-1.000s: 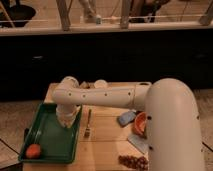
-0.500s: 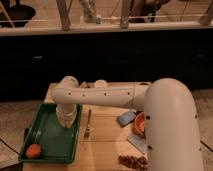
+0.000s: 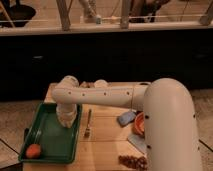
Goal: Place banana in tray
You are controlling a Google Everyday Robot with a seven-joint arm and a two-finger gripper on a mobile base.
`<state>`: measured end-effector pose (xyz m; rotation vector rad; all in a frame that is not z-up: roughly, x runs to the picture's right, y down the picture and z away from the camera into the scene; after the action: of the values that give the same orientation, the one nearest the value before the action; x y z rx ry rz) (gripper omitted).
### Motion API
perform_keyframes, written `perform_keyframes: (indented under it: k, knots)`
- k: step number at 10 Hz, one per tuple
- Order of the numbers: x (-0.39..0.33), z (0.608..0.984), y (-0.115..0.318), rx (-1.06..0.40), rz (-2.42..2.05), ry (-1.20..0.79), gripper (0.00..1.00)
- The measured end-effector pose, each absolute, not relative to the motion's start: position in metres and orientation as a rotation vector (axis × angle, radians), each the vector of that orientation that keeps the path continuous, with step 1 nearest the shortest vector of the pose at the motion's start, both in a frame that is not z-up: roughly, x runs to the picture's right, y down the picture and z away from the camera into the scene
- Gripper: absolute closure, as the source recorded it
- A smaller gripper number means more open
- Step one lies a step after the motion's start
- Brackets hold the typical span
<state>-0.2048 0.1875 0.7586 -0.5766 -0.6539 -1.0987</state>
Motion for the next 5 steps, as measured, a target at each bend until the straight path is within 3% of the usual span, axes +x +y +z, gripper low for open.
perform_keyframes:
  k: [5]
  knots:
    - [-0.2054,0.7621,0.1874,-0.581,-1.121,-0.661,1.0]
